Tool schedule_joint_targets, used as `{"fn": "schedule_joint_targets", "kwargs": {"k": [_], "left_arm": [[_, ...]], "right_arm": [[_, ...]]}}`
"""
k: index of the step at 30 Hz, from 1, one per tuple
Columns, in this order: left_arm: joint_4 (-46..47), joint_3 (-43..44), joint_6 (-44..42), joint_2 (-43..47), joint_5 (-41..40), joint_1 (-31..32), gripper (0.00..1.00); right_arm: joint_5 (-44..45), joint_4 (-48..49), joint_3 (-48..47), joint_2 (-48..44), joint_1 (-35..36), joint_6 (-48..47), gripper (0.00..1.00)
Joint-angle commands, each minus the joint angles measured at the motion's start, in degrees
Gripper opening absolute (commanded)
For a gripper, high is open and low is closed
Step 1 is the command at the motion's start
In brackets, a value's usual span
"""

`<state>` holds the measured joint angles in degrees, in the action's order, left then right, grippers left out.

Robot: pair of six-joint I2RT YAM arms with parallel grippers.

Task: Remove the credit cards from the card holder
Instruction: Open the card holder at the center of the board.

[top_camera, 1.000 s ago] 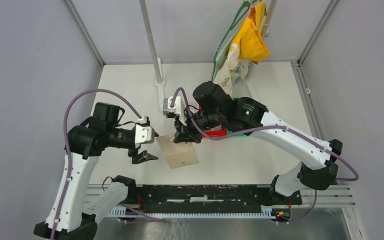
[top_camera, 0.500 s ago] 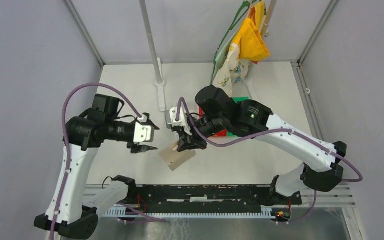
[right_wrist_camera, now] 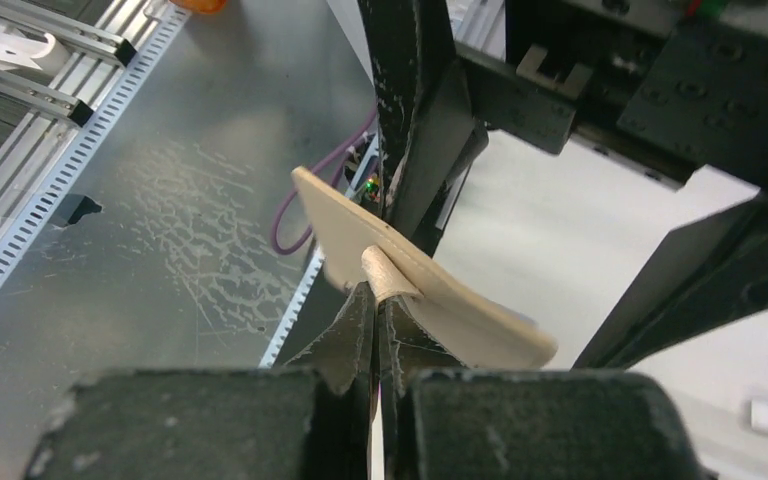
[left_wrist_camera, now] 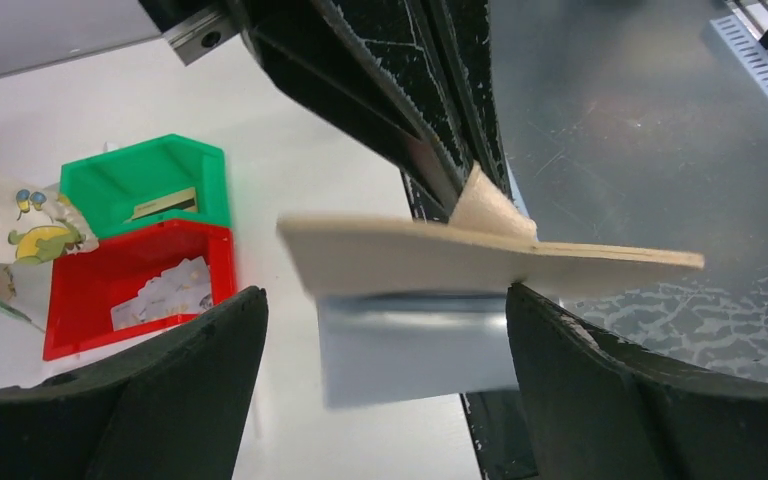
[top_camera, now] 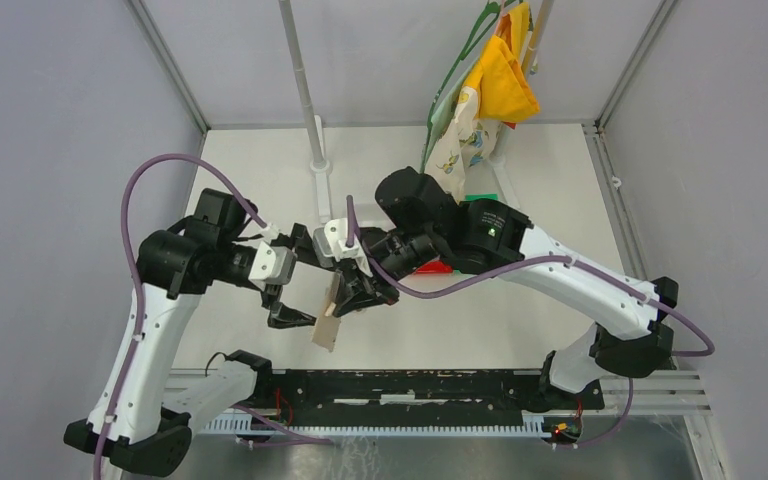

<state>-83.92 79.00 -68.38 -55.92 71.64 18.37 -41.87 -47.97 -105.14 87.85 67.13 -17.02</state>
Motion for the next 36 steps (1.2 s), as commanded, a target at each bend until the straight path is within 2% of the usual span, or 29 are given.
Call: {"fn": "schedule_joint_targets", "kwargs": {"k": [1,11,16,24,27,33,36], "left_arm": [[-0.02,0.54,3.63,1.00,4.40,0.66,0.94],[-0.02,0.99,5.67,1.59,5.72,1.93,0.95],[0.06,1.96,8.64,1.68,6.42,1.90,1.00],[1.30,3.93,15.54,2.24,12.87,2.01,0.99],[2.98,4.23,18.53,2.71,14.66,2.75,0.95],[8.39,2.99,24.20,4.95,14.49,3.43,0.95],[10.14,2.20,25.51,5.52,13.81,3.44,0.88]], "right_arm": [[-5.51,6.18,-5.24,1.68,0.99,-0.66,0.00],[-10.53,11.32,-5.95,3.01,1.86,1.96,0.00],[-10.74,11.56,-4.68,2.47,1.99,2.38,0.00],[-9.59,12.05,-4.18,1.81,1.83,1.56,0.00],[-9.29,11.34,-5.71,2.05,1.70,0.56,0.00],[-9.26,12.53,-6.30,1.29,1.07,0.10,0.00],[-9.29,13.46,-6.21,1.37,0.98,0.32,0.00]]}}
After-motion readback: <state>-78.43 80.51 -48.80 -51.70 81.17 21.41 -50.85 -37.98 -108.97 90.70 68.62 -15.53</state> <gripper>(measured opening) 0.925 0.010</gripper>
